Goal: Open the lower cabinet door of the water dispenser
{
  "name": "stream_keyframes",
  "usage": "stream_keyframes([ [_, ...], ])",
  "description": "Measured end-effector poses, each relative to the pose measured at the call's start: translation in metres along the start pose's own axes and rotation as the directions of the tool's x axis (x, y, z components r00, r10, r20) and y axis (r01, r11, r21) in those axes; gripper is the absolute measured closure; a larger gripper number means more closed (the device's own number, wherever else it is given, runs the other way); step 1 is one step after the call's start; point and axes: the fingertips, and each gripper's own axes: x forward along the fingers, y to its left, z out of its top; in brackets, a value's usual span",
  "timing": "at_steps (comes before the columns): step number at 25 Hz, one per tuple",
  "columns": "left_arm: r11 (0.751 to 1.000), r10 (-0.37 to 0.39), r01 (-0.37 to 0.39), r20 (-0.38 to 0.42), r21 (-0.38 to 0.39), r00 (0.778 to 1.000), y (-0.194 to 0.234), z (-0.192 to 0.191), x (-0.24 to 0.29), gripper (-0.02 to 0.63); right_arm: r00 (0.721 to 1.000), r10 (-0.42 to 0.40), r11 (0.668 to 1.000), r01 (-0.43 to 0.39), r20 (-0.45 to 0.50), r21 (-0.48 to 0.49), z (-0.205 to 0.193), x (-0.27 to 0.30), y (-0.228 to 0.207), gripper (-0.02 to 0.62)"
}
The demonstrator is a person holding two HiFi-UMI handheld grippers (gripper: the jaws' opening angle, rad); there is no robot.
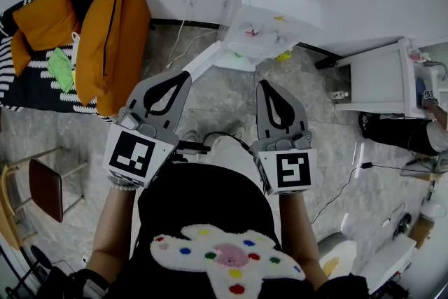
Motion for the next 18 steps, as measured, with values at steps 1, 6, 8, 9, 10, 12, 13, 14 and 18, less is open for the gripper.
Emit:
stream_keyframes([
  [1, 1.0, -0.001, 0.001, 0.002, 0.001, 1.0, -0.0004, 0.0006, 0.0001, 0.594, 1.0, 0.0, 1.0, 0.0, -0.001, 0.0, -0.0001, -0.0001, 0.0001, 0.591],
  [6, 1.0, -0.005, 0.005, -0.002, 0.002, 1.0, -0.0026, -0.0012, 0.0009, 0.594, 1.0, 0.001, 1.0, -0.001, 0.0, -0.005, -0.0008, -0.0008, 0.0, 0.591],
  [8, 1.0, -0.007, 0.007, 0.001, 0.003, 1.0, -0.0032, -0.0007, 0.0011, 0.594, 1.0, 0.0, 1.0, 0.0, 0.0, -0.007, -0.0013, -0.0011, 0.0002, 0.591],
  [9, 1.0, -0.006, 0.006, -0.001, 0.003, 1.0, -0.003, -0.0012, 0.0009, 0.594, 1.0, 0.0, 1.0, 0.0, 0.0, -0.007, -0.0015, -0.0012, 0.0004, 0.591],
  [10, 1.0, -0.005, 0.005, -0.003, 0.003, 1.0, -0.0027, -0.002, 0.0006, 0.594, 1.0, 0.0, 1.0, 0.0, -0.001, -0.009, -0.0015, -0.0012, 0.0005, 0.591],
  [12, 1.0, -0.004, 0.004, -0.005, 0.003, 1.0, -0.0024, -0.0022, 0.0003, 0.594, 1.0, -0.001, 1.0, 0.001, -0.001, -0.012, -0.0012, -0.0012, 0.0006, 0.591],
  [13, 1.0, -0.004, 0.004, -0.003, 0.002, 1.0, -0.0024, -0.0015, 0.0004, 0.594, 1.0, -0.002, 1.0, 0.002, -0.001, -0.013, -0.0012, -0.0013, 0.0006, 0.591],
  [14, 1.0, -0.004, 0.004, 0.002, 0.002, 1.0, -0.0026, -0.0001, 0.0005, 0.594, 1.0, -0.002, 1.0, 0.002, -0.001, -0.014, -0.001, -0.0015, 0.0007, 0.591],
  [18, 1.0, -0.004, 0.004, 0.002, 0.002, 1.0, -0.0027, 0.0, 0.0003, 0.594, 1.0, 0.0, 1.0, 0.0, 0.001, -0.02, 0.0002, -0.0016, 0.0015, 0.591],
])
